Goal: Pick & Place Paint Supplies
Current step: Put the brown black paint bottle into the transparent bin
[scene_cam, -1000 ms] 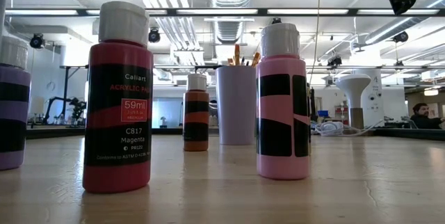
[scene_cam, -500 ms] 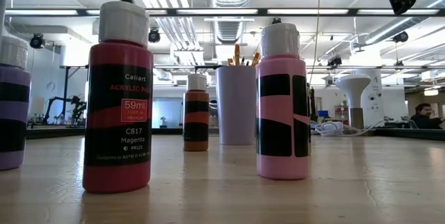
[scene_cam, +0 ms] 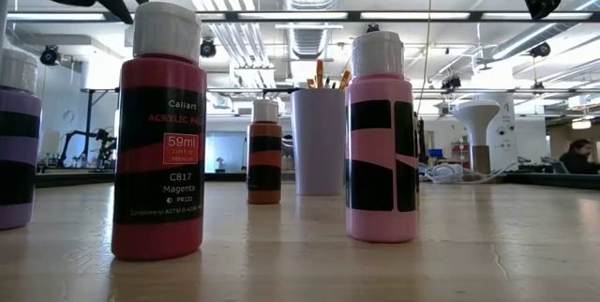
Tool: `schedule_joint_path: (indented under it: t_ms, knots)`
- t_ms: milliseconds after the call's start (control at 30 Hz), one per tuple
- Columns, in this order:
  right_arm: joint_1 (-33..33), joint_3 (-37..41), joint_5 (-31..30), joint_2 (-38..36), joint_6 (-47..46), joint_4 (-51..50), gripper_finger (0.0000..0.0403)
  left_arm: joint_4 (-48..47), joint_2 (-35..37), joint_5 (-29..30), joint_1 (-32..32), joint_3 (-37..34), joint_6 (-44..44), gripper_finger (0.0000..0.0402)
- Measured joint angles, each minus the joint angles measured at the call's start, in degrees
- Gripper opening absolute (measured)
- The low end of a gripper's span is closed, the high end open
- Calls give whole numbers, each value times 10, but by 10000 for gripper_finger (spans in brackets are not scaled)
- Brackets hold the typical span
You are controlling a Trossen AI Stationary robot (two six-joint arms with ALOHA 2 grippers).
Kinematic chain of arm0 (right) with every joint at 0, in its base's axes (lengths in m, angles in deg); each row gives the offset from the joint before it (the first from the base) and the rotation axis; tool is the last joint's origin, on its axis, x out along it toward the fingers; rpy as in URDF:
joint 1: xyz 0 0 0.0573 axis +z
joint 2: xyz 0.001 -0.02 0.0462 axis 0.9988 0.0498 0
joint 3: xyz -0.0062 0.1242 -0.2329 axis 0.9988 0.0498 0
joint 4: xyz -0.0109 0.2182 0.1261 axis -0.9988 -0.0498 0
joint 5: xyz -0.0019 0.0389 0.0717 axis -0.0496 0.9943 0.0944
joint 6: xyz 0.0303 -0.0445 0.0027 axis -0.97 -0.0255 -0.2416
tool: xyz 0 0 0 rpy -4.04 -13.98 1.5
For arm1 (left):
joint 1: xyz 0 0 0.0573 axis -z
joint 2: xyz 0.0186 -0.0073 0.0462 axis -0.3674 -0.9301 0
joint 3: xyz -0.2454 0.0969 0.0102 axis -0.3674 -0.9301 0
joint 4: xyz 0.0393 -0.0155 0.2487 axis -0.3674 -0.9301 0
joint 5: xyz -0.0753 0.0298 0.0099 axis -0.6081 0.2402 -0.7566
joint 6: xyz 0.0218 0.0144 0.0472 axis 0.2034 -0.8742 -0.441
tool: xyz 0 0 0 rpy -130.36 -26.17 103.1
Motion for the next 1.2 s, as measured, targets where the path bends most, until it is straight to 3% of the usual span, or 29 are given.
schedule_joint_path:
  t_ms: [267, 733, 933, 1200]
  knots:
    - [0, 0, 0, 0, 0, 0, 8, 6, 1, 82, 84, 2, 1, 167]
    - [0, 0, 0, 0, 0, 0, 8, 37, -17, 220, 306, 0, 142, 167]
    - [0, 0, 0, 0, 0, 0, 8, 54, -40, 240, 360, 0, 158, 167]
    - [0, 0, 0, 0, 0, 0, 8, 51, -58, 227, 382, -12, 156, 167]
